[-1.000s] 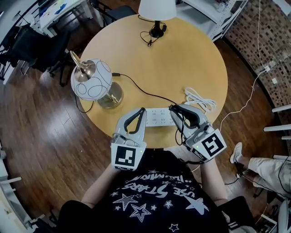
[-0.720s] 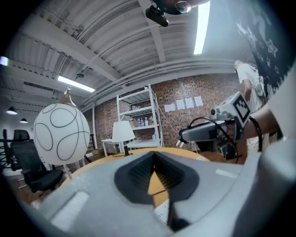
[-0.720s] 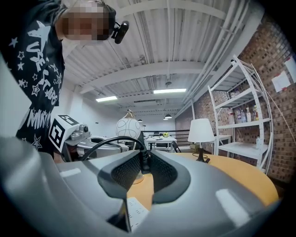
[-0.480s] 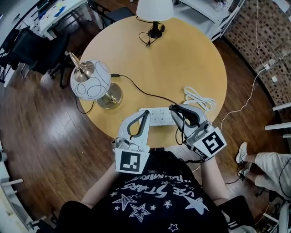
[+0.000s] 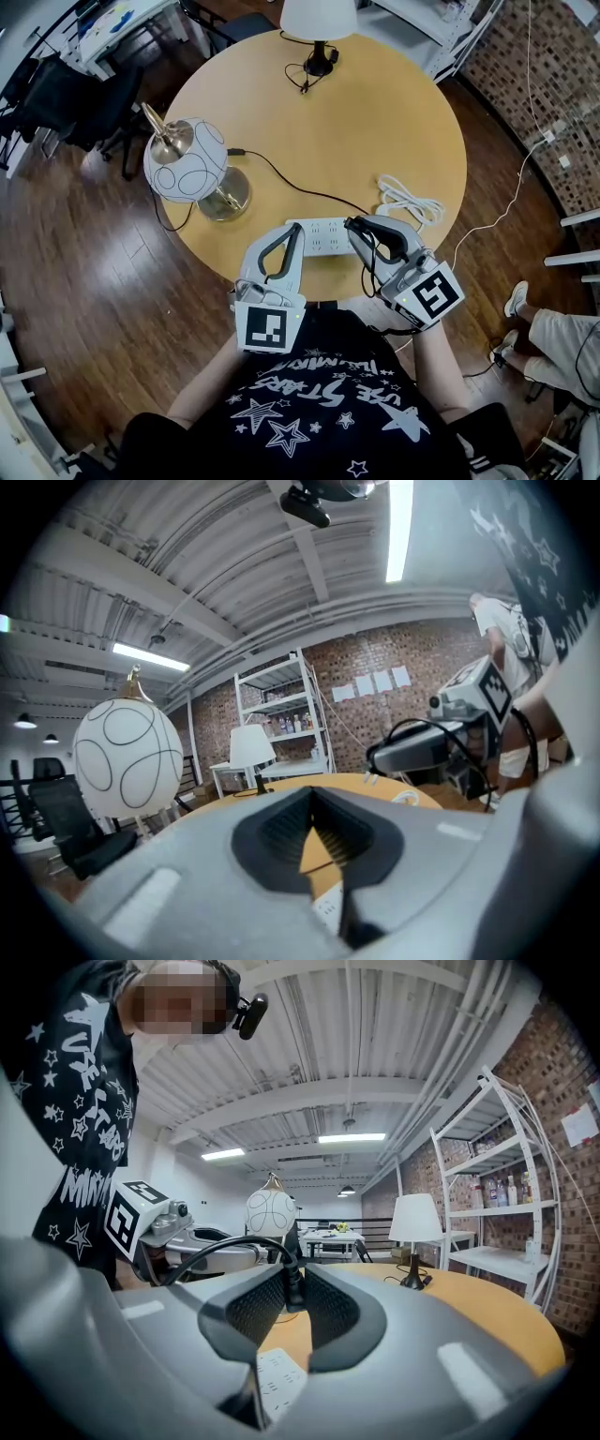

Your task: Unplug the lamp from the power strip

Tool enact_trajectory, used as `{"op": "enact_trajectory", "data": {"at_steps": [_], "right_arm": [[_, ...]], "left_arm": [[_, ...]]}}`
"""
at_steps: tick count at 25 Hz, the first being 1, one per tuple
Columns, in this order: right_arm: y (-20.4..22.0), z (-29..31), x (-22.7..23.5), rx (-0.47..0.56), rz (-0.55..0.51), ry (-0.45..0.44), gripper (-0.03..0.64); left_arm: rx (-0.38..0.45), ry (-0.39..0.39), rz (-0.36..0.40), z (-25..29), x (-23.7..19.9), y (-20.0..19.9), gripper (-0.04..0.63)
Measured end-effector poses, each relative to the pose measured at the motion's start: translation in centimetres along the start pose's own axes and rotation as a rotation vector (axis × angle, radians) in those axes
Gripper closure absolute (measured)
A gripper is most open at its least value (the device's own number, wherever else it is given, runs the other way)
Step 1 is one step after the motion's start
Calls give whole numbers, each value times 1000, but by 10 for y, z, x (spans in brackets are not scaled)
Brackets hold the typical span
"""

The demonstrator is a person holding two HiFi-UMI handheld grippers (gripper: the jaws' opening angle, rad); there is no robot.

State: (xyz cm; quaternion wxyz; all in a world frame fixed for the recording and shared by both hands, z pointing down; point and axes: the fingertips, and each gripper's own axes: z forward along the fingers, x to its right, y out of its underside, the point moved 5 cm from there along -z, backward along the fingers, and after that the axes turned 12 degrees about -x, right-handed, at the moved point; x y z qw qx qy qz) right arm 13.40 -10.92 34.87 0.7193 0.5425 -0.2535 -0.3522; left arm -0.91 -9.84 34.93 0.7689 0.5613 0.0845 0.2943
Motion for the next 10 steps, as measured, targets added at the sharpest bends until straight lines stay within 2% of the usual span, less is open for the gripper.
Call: {"op": "enact_trajectory", "data": {"at_steps": [10], "right_arm": [[5, 1, -3, -35, -27, -25, 551]], "left_arm": [[-20, 9, -12, 5, 2, 4, 591]]}}
